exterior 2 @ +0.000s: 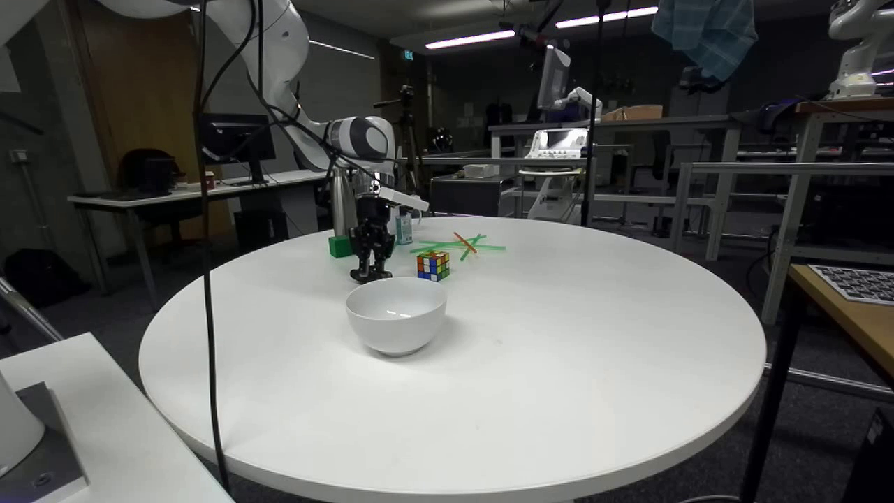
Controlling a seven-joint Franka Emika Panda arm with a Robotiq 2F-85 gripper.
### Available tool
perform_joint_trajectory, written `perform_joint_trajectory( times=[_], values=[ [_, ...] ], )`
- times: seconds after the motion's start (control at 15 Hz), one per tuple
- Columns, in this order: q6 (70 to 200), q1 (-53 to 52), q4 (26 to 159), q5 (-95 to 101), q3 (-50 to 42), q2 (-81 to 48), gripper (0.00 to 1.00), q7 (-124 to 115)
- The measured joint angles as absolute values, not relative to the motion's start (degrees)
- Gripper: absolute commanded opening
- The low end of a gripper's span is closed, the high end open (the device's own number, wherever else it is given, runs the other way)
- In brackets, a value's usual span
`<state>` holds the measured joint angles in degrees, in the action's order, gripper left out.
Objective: Put the stapler on the table from atop the Rubik's cube
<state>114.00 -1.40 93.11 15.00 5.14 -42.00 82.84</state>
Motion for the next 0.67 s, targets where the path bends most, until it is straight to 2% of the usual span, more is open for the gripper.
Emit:
perform_joint_trajectory(
  times=[0.27, 0.67],
  values=[
    [113.3, -1.4, 93.1, 15.0, 5.1, -42.0, 0.98, 82.8],
    [112.7, -1.4, 93.0, 15.0, 5.1, -42.0, 1.0, 82.8]
  ],
)
